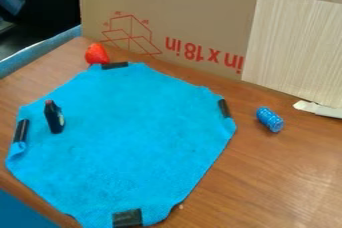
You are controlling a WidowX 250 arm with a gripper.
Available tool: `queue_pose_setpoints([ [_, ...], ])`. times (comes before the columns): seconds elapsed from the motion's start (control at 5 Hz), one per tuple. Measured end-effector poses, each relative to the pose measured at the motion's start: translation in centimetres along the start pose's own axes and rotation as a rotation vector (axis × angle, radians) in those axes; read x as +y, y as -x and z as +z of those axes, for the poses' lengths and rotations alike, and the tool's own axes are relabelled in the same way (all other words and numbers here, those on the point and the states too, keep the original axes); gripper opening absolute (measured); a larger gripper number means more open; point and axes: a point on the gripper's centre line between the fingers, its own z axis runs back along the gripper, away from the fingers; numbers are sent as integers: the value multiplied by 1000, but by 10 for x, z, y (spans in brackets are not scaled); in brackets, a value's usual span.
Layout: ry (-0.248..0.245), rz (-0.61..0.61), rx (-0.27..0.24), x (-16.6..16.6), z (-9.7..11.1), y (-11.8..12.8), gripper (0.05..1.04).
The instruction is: Fold the cloth from upper right to bottom left
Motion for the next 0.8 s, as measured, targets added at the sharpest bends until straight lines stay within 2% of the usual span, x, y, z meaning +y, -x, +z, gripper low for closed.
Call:
queue_pose_setpoints([
  [0.2, 9, 23, 18, 5, -7, 2, 1001],
  [0.4, 3, 43, 39, -1, -26, 4, 1001],
  [0.6, -67, 70, 6, -23, -48, 0, 1001],
  [0.8, -193, 88, -23, -39, -70, -5, 1001],
])
